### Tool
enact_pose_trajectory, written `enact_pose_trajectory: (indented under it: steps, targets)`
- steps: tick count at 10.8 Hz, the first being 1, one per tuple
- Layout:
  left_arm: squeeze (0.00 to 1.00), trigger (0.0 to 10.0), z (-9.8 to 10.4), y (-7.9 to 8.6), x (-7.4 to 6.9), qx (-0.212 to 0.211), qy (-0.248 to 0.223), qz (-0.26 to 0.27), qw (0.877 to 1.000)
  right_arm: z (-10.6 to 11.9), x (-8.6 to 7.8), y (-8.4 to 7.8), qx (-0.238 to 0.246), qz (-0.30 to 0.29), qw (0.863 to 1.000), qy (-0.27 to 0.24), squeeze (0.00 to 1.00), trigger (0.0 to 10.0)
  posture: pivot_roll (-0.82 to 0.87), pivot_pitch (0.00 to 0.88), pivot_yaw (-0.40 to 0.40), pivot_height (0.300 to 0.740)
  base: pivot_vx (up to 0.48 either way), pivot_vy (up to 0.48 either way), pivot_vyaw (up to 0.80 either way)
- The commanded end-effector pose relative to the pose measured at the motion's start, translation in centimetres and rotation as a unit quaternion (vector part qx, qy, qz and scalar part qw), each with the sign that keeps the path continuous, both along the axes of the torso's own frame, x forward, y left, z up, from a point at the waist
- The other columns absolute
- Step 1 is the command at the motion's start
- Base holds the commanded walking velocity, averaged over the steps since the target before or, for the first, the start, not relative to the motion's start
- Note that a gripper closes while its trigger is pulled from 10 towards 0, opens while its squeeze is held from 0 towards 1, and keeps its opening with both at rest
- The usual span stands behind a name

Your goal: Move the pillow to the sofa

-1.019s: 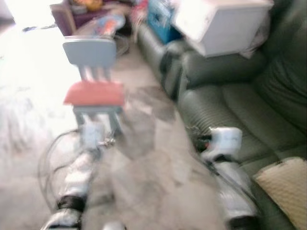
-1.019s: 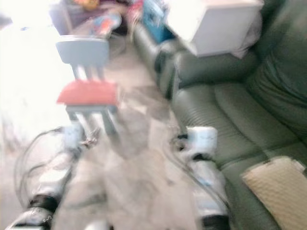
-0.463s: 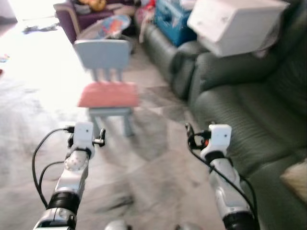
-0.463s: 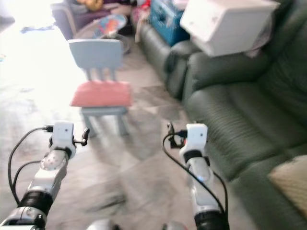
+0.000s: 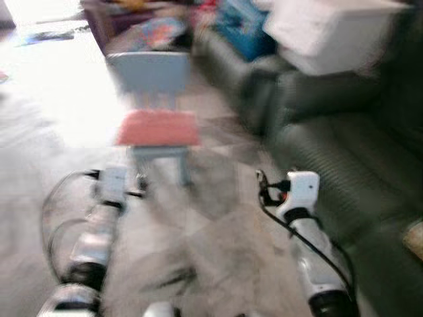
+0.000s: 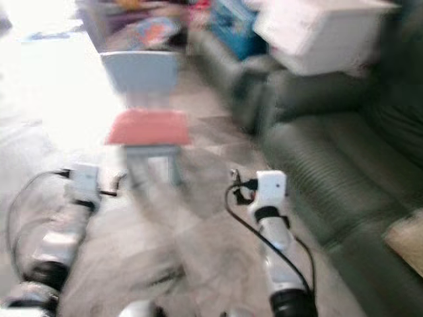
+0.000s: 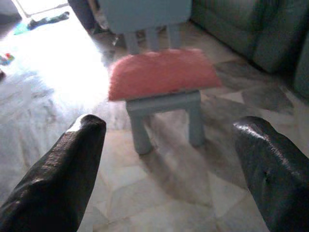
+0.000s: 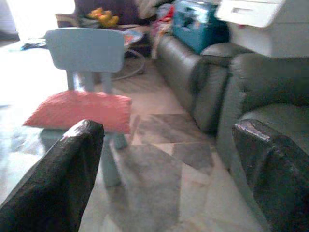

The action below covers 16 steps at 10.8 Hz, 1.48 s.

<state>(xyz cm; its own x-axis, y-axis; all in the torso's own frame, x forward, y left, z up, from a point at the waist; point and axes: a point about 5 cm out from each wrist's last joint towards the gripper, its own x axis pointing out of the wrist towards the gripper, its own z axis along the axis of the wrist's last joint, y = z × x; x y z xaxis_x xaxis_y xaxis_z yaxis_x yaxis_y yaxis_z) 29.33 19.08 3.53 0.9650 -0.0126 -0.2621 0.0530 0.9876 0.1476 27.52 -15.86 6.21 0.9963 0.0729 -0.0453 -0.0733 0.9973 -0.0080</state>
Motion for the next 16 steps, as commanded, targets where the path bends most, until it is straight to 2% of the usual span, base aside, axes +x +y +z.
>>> enact_pose_trajectory:
  steps: [1, 3, 5, 7, 8, 9, 11, 12, 13, 14, 16]
  targets:
    - [0.00, 10.0, -0.4, -0.3, -0.5, -0.004, 0.005, -0.007, 1.000, 0.1, 0.0, -0.4, -0.002, -0.008, 1.000, 0.000, 0.00, 10.0, 0.01, 0.000, -0.017, 0.740, 0.000, 0.000, 0.75]
    - [0.00, 10.0, -0.6, -0.8, -0.8, -0.023, 0.004, -0.008, 1.000, -0.2, -0.2, -0.9, -0.009, -0.016, 1.000, 0.004, 0.00, 10.0, 0.00, 0.000, -0.013, 0.740, 0.000, 0.000, 0.76]
    - [0.00, 10.0, -0.2, -0.9, -0.4, -0.028, -0.003, -0.007, 1.000, -0.3, -0.2, -1.0, -0.010, -0.022, 1.000, 0.005, 0.00, 10.0, 0.00, 0.000, -0.012, 0.740, 0.000, 0.000, 0.75]
    - [0.00, 10.0, -0.1, 0.1, -0.5, -0.020, -0.004, 0.013, 1.000, -0.4, -0.5, -1.4, -0.013, -0.033, 0.999, 0.006, 0.00, 10.0, 0.00, 0.000, -0.008, 0.740, 0.000, 0.000, 0.67]
    - [0.00, 10.0, 0.5, 2.9, -1.6, 0.036, -0.033, 0.097, 0.994, -0.9, -1.7, -2.4, -0.013, -0.049, 0.999, 0.016, 0.00, 10.0, 0.01, 0.000, -0.011, 0.740, 0.000, 0.000, 0.00]
    - [0.00, 10.0, 0.5, 3.9, -2.4, 0.057, -0.041, 0.132, 0.989, -1.1, -2.5, -2.9, -0.011, -0.056, 0.998, 0.024, 0.00, 10.0, 0.01, 0.000, -0.013, 0.740, 0.000, 0.000, 0.00]
    - [0.00, 10.0, -1.2, 3.6, -3.8, 0.056, -0.007, 0.086, 0.995, -1.6, -3.1, -3.6, -0.009, -0.062, 0.997, 0.036, 0.00, 10.0, 0.02, 0.000, -0.027, 0.740, 0.000, 0.000, 0.00]
    - [0.00, 10.0, -1.0, 5.1, -3.0, 0.050, 0.004, 0.084, 0.995, -1.2, -2.3, -3.5, -0.011, -0.056, 0.998, 0.031, 0.00, 10.0, 0.02, 0.000, -0.033, 0.740, 0.000, 0.000, 0.00]
    - [0.00, 10.0, -0.2, 5.4, -2.6, 0.041, -0.003, 0.087, 0.995, -0.9, -2.0, -3.4, -0.010, -0.056, 0.998, 0.025, 0.00, 10.0, 0.02, 0.000, -0.032, 0.740, 0.000, 0.000, 0.00]
    - [0.00, 10.0, 0.3, 5.0, -3.3, 0.024, -0.012, 0.075, 0.997, -0.6, -2.1, -3.5, -0.008, -0.059, 0.998, 0.021, 0.00, 10.0, 0.02, 0.000, -0.030, 0.740, 0.000, 0.000, 0.00]
    - [0.00, 10.0, -0.4, 3.7, -5.4, -0.008, -0.010, 0.079, 0.997, -0.9, -2.7, -3.4, -0.003, -0.064, 0.998, 0.026, 0.00, 10.0, 0.04, 0.000, -0.040, 0.740, 0.000, 0.000, 0.00]
